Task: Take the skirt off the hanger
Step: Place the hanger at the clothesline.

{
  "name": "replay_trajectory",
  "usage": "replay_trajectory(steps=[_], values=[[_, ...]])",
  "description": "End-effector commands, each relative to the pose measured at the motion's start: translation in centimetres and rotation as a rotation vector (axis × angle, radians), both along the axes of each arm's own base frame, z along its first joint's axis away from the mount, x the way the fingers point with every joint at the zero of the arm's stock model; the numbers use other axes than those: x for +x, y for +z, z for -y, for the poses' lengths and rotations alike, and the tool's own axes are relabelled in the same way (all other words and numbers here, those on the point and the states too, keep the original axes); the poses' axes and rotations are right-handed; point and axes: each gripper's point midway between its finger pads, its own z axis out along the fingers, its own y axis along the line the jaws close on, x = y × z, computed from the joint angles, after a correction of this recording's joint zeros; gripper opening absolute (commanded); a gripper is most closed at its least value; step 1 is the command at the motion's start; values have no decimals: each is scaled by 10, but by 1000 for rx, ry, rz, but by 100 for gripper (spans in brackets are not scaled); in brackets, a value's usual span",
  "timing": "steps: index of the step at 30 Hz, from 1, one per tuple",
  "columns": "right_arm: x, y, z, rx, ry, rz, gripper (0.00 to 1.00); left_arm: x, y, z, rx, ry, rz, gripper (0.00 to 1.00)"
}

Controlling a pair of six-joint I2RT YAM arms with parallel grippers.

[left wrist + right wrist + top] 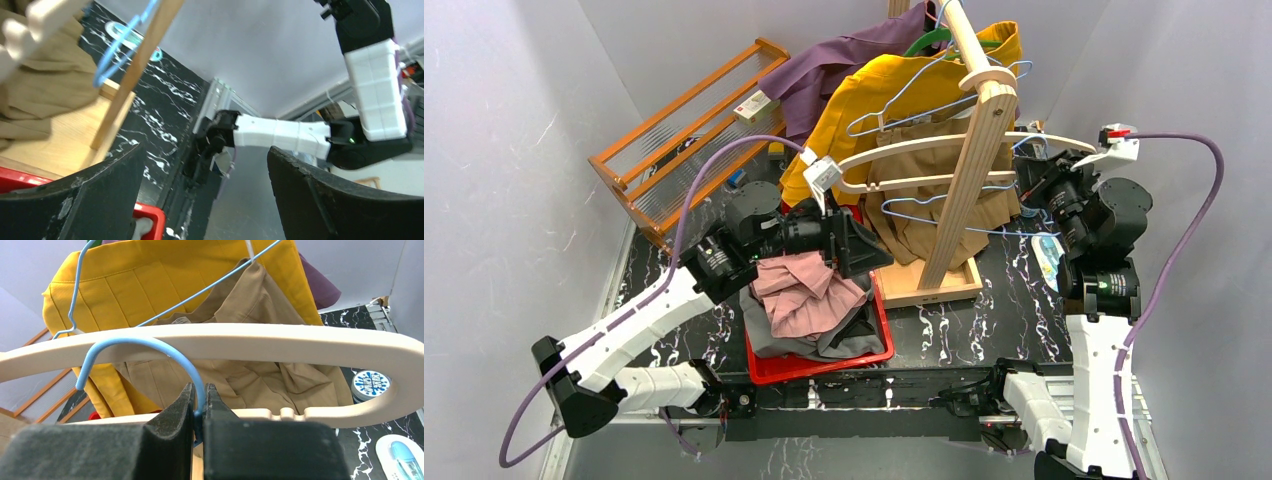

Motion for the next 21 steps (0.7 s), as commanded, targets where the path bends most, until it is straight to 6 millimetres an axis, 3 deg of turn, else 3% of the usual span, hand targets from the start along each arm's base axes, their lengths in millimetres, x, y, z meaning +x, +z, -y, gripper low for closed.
replay_trajectory(steps=[1,6,10,13,17,21], values=[[-13,23,-21,-35,130,75,0,25,24,1,-10,142,87,86],[-15,24,-29,-46,181,72,0,46,17,-5,53,263,119,80],[-17,25,-32,-49,199,77,0,54,9,-8,104,305,130,89],[-19,26,-35,-50,219,80,0,52,11,-2,108,273,137,88],[-21,29,-40,-53,249,89,0,46,17,15,94,218,151,74],[-25,32,-45,-59,282,98,0,42,19,34,95,175,182,52]])
